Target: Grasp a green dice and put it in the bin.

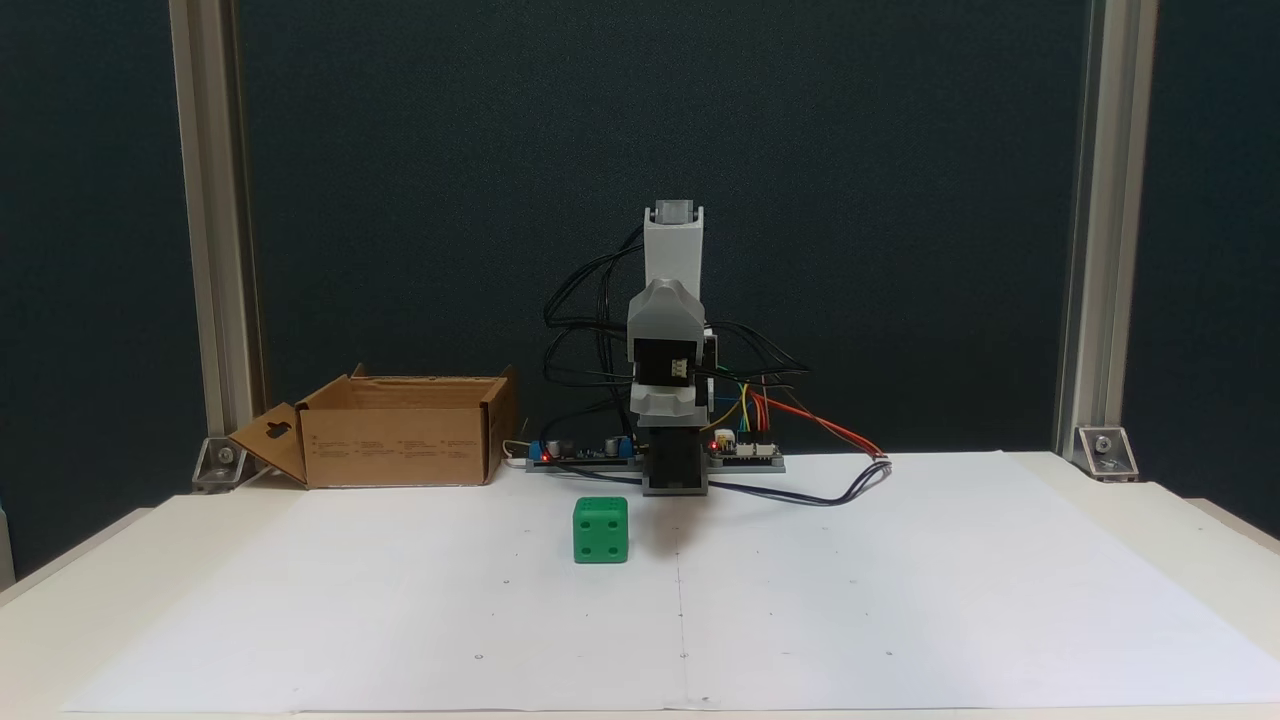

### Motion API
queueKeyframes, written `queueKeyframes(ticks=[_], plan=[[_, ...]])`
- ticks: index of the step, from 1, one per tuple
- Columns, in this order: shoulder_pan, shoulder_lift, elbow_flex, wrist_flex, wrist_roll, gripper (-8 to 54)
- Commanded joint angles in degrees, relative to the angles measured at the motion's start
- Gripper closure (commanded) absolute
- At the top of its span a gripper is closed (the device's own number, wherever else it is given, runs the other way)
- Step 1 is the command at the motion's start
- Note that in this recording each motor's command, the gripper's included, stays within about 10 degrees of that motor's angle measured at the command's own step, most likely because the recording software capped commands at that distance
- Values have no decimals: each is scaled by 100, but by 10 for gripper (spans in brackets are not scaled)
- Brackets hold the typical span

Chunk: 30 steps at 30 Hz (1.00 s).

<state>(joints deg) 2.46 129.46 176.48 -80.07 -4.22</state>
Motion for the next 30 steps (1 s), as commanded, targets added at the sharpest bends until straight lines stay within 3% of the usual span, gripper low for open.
queueKeyframes(ticks=[1, 30], plan=[[141, 606, 255, -404, 158, 10], [35, 598, 255, -475, 158, 10]])
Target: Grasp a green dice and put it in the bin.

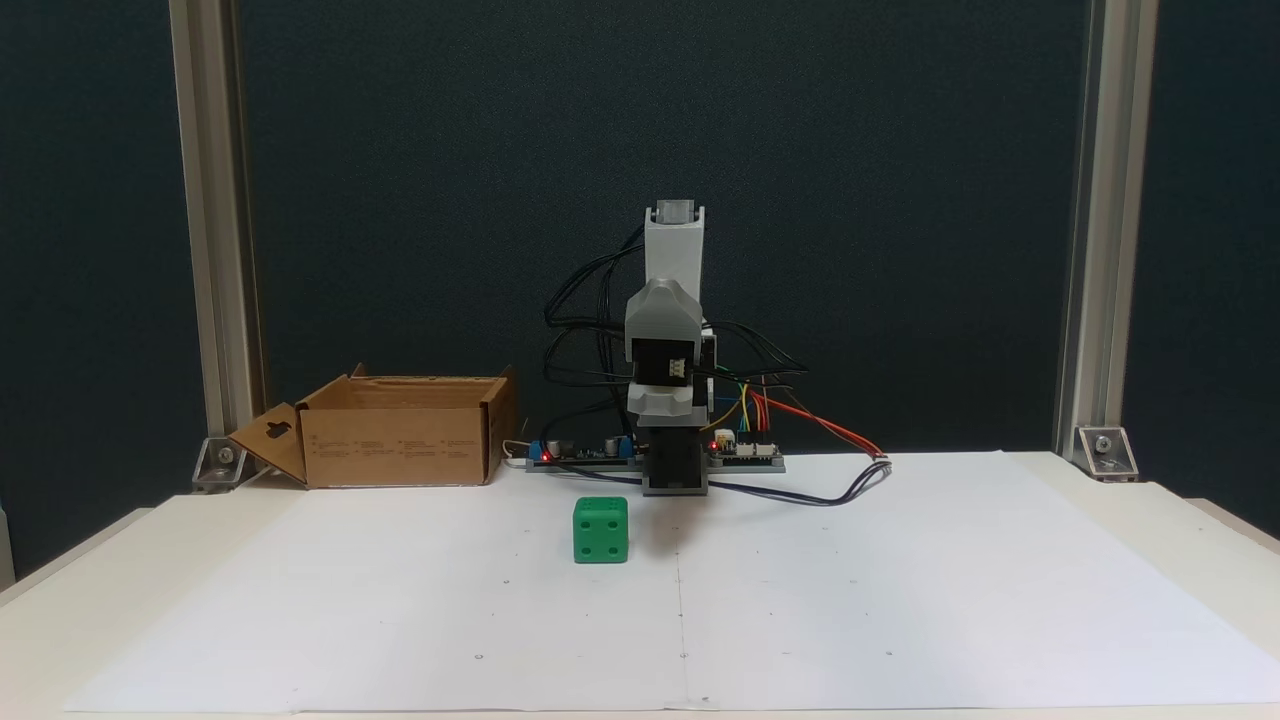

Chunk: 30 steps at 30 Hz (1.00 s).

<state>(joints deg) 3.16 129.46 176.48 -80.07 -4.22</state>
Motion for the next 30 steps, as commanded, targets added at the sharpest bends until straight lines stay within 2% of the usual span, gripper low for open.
queueKeyframes(ticks=[1, 25, 30], plan=[[-53, 598, 255, -475, 158, 10], [-176, 598, 237, -431, -62, 25], [-141, 606, 26, 396, -62, 21]])
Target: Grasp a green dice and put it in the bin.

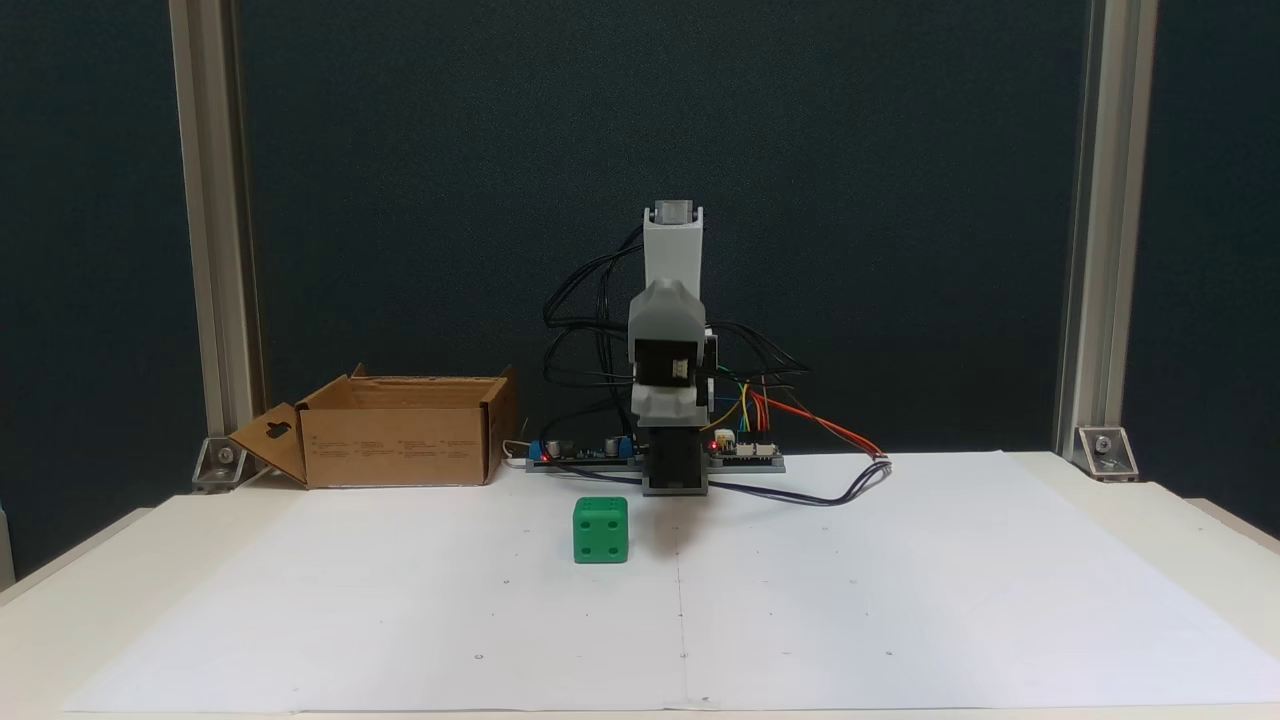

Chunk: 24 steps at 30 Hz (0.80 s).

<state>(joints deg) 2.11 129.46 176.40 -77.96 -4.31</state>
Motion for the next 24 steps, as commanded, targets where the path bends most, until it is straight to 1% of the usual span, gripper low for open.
queueKeyframes(ticks=[1, 3, 19, 21, 24], plan=[[-26, 606, -35, 396, -53, 21], [26, 615, -158, 747, -53, 21], [369, 659, -2101, 5616, -9, 24], [378, 659, -2496, 6449, 53, 23], [466, 659, -3487, 7565, 167, 23]])
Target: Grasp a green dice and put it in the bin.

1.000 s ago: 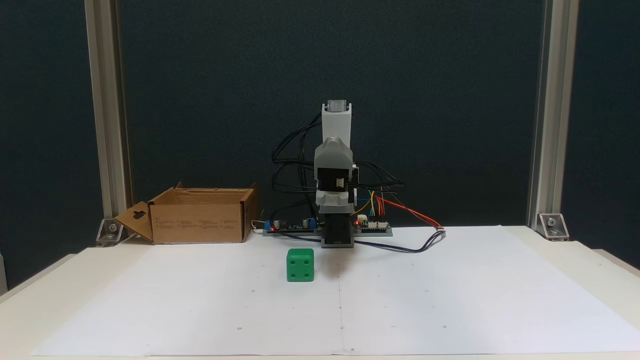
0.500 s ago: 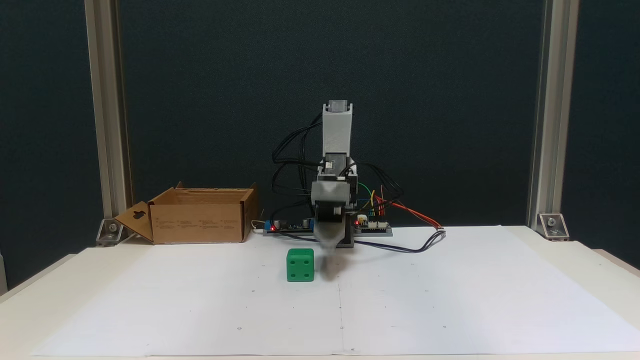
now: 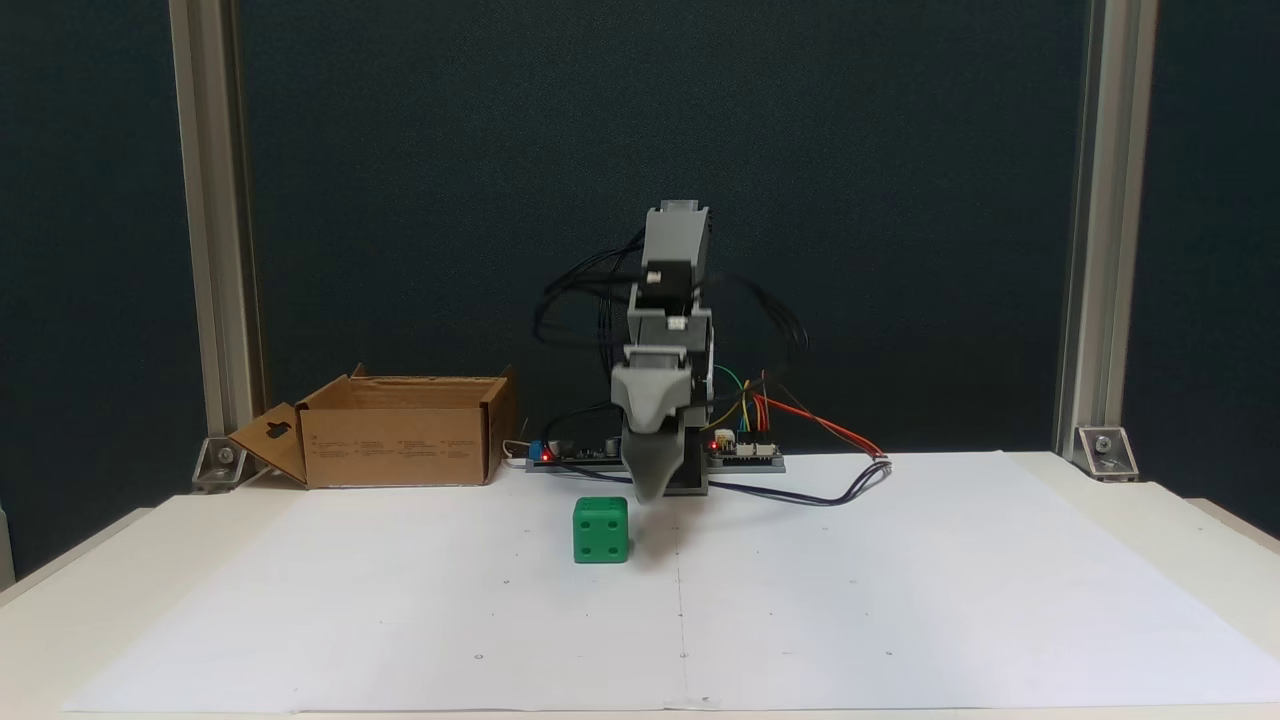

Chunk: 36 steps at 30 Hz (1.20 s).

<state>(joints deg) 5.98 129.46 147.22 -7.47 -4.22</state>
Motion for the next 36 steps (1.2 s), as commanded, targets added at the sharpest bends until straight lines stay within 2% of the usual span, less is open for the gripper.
queueKeyframes(ticks=[1, 5, 11, 17, 20, 25, 36], plan=[[105, 659, -912, 912, 167, 23], [132, 650, -2424, 2389, 360, 23], [255, 633, -3647, 4604, 563, 24], [571, 606, -3885, 6748, 536, 24], [853, 589, -3894, 7776, 114, 24], [1441, 413, -3964, 7805, -756, 23], [1468, -1099, -4509, 7752, -1600, 11]])
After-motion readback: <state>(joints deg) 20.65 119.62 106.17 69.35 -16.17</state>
